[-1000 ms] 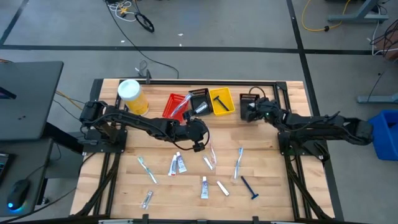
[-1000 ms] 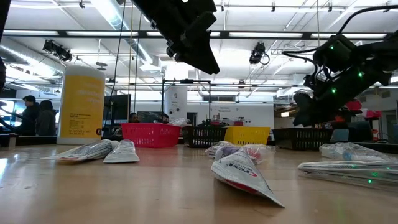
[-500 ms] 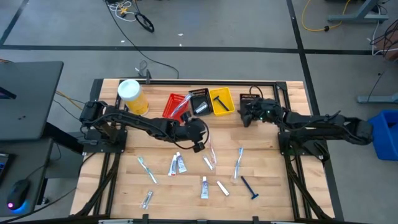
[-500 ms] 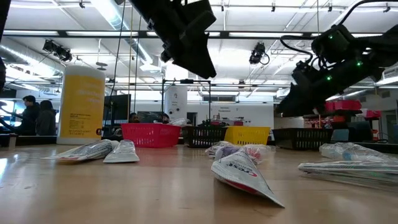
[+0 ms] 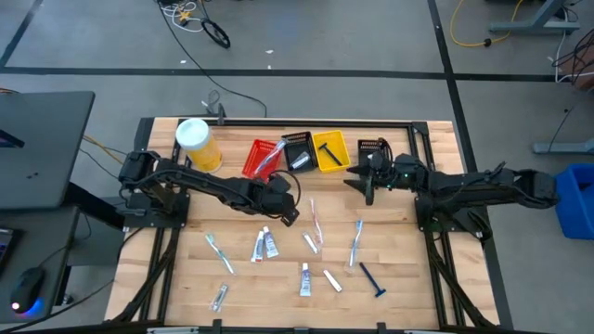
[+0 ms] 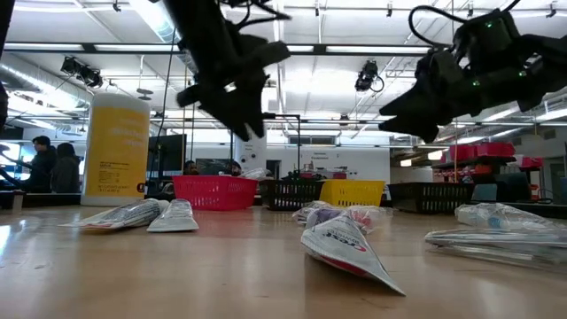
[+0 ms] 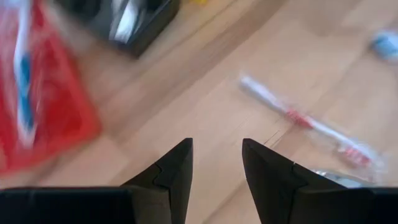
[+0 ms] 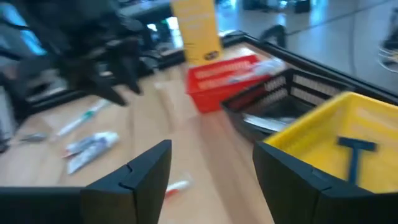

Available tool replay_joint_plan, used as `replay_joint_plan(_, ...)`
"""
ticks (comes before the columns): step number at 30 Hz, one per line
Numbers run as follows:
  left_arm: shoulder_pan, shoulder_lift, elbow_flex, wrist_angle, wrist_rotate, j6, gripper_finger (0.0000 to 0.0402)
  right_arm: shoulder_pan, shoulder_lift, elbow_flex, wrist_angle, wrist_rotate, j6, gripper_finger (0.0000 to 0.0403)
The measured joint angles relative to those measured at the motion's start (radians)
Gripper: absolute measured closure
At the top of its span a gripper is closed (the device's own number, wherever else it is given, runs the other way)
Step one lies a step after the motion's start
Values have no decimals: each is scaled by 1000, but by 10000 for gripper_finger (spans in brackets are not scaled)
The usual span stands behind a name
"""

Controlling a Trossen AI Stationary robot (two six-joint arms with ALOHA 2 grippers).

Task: Pick & Place Travel size toiletries
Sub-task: Put the green toothbrush into the red bin

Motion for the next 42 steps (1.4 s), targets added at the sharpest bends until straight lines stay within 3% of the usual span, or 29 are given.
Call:
replay_joint_plan(9, -47, 0, 0, -228, 148, -465, 253, 68, 0, 0, -7, 25, -16, 124)
replay_joint_plan(12, -93, 0, 0, -262, 201, -612, 253, 71, 0, 0, -13, 46, -48, 125)
replay_joint_plan(19, -229, 0, 0, -335, 212, -954, 253, 70, 0, 0, -7, 91, -148, 143)
replay_joint_plan(24, -337, 0, -23, -391, 253, -1187, 253, 70, 0, 0, 128, 180, -246, 152)
replay_joint_plan(29, -438, 1, -48, -419, 303, -1436, 253, 70, 0, 0, 284, 197, -251, 161)
replay_joint_plan(37, -501, 1, -77, -432, 331, -1451, 253, 68, 0, 0, 319, 225, -274, 186)
replay_joint_plan(42, -522, -27, -77, -593, 420, -1394, 253, 68, 0, 0, 319, 170, -287, 196)
